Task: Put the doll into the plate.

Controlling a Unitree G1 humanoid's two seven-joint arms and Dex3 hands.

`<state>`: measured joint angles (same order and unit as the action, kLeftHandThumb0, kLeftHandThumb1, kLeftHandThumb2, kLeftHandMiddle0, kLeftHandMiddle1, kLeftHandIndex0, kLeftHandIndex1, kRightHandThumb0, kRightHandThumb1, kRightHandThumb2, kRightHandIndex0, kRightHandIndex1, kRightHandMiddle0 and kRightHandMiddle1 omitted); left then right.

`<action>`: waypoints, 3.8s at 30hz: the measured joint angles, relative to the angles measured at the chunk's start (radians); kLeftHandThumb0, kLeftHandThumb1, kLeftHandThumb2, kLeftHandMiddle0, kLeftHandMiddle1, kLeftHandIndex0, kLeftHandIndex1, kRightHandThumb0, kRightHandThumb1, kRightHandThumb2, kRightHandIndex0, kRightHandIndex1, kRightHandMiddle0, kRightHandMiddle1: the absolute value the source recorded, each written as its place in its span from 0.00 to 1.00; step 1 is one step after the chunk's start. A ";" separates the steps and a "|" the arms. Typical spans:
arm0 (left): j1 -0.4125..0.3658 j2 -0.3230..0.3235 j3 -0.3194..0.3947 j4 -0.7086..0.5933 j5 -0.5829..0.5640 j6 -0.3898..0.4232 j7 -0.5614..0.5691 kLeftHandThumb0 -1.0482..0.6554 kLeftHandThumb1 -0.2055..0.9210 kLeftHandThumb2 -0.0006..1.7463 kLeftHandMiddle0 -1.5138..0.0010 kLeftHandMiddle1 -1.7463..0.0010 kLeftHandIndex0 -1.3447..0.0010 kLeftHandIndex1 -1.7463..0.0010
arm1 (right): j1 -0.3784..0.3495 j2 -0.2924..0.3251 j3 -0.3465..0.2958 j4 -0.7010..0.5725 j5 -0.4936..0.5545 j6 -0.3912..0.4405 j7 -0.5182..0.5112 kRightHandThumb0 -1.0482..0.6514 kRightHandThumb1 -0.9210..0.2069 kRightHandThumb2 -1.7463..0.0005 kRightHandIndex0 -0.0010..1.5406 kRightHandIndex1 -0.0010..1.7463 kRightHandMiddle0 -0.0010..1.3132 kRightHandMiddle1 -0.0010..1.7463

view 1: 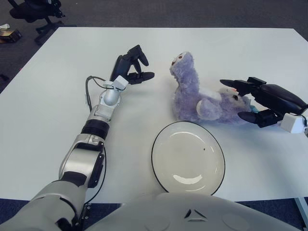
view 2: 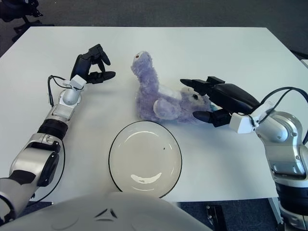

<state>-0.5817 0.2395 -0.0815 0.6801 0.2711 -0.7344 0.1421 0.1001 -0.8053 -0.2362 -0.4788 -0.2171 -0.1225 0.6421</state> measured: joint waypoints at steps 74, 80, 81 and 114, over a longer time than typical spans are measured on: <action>0.005 -0.024 -0.012 0.023 0.171 -0.133 0.231 0.55 1.00 0.06 0.47 0.00 0.52 0.00 | -0.116 0.119 0.337 0.423 -0.509 -0.196 -0.618 0.07 0.00 0.64 0.04 0.01 0.18 0.04; 0.005 -0.025 -0.015 0.028 0.170 -0.137 0.234 0.55 1.00 0.06 0.47 0.00 0.52 0.00 | -0.117 0.133 0.359 0.403 -0.663 -0.101 -0.711 0.20 0.00 0.60 0.23 0.08 0.48 0.11; 0.005 -0.025 -0.016 0.029 0.170 -0.138 0.234 0.55 1.00 0.06 0.47 0.00 0.53 0.00 | -0.116 0.138 0.364 0.401 -0.683 -0.085 -0.728 0.23 0.00 0.62 0.24 0.15 0.51 0.12; 0.025 0.001 0.006 0.036 0.128 -0.174 0.227 0.56 1.00 0.05 0.47 0.00 0.53 0.00 | -0.241 0.145 0.485 0.779 -0.746 -0.276 -1.365 0.62 0.45 0.32 0.31 1.00 0.31 0.97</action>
<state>-0.5567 0.2400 -0.0754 0.7162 0.3989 -0.9089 0.3693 -0.1407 -0.6604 0.2485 0.3006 -0.9631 -0.3990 -0.7230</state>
